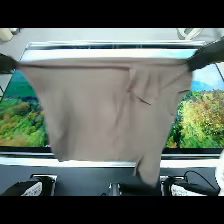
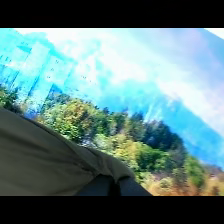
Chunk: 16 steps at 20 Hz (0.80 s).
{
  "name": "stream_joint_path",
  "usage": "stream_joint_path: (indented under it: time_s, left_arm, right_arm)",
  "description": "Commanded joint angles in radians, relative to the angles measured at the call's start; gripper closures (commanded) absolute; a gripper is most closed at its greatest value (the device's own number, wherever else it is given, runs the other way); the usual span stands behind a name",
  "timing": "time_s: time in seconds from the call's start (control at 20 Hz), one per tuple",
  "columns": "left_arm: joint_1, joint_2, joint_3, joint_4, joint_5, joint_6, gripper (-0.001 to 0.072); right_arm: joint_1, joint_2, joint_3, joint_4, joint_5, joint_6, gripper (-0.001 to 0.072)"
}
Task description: Fold the shirts.
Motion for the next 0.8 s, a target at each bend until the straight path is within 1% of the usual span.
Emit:
stream_joint_path:
  time_s: [0.0, 0.1, 0.15, 0.2, 0.25, 0.3, 0.35, 0.4, 0.45, 0.5, 0.55, 0.6, 0.65, 0.7, 0.75]
  left_arm:
    - [0.000, -0.251, -0.028, -0.055, 0.043, 0.003, 0.0682]
    - [0.000, -0.360, -0.028, -0.130, 0.040, -0.007, 0.0682]
    - [0.000, -0.402, -0.028, -0.165, 0.023, -0.043, 0.0681]
    - [0.000, -0.438, -0.028, -0.192, -0.001, -0.100, 0.0680]
    - [0.000, -0.468, -0.028, -0.221, -0.026, -0.140, 0.0653]
    - [0.000, -0.488, -0.027, -0.259, -0.043, -0.147, 0.0546]
    - [0.006, -0.493, -0.027, -0.287, -0.063, -0.147, 0.0358]
    - [0.019, -0.489, -0.021, -0.299, -0.100, -0.142, 0.0195]
    - [0.042, -0.486, 0.000, -0.299, -0.176, -0.099, 0.0160]
    - [0.071, -0.478, 0.018, -0.298, -0.274, -0.032, 0.0160]
    - [0.103, -0.464, 0.018, -0.297, -0.363, 0.007, 0.0160]
    - [0.137, -0.442, -0.002, -0.286, -0.449, 0.023, 0.0161]
    - [0.163, -0.411, -0.046, -0.272, -0.498, 0.024, 0.0163]
    - [0.185, -0.360, -0.133, -0.272, -0.513, 0.036, 0.0163]
    - [0.195, -0.303, -0.243, -0.274, -0.504, 0.051, 0.0164]
  right_arm:
    - [-0.001, -0.263, -0.017, 0.182, -0.105, 0.122, 0.0692]
    - [0.000, -0.360, -0.017, 0.310, -0.102, 0.122, 0.0691]
    - [0.001, -0.398, -0.017, 0.328, -0.095, 0.124, 0.0691]
    - [0.001, -0.430, -0.017, 0.337, -0.092, 0.135, 0.0691]
    - [0.000, -0.451, -0.017, 0.340, -0.092, 0.138, 0.0690]
    - [0.000, -0.457, -0.017, 0.340, -0.092, 0.137, 0.0682]
    - [-0.002, -0.451, -0.014, 0.338, -0.092, 0.116, 0.0539]
    - [-0.014, -0.435, -0.009, 0.342, -0.076, 0.070, 0.0211]
    - [-0.032, -0.411, 0.002, 0.333, -0.034, -0.012, 0.0004]
    - [-0.060, -0.386, 0.011, 0.296, 0.020, -0.079, 0.0006]
    - [-0.096, -0.363, 0.013, 0.232, 0.082, -0.093, 0.0010]
    - [-0.141, -0.347, 0.012, 0.179, 0.182, -0.080, 0.0034]
    - [-0.186, -0.345, 0.008, 0.162, 0.259, -0.055, 0.0126]
    - [-0.229, -0.345, -0.012, 0.182, 0.328, -0.053, 0.0159]
    - [-0.271, -0.341, -0.051, 0.233, 0.368, -0.051, 0.0161]
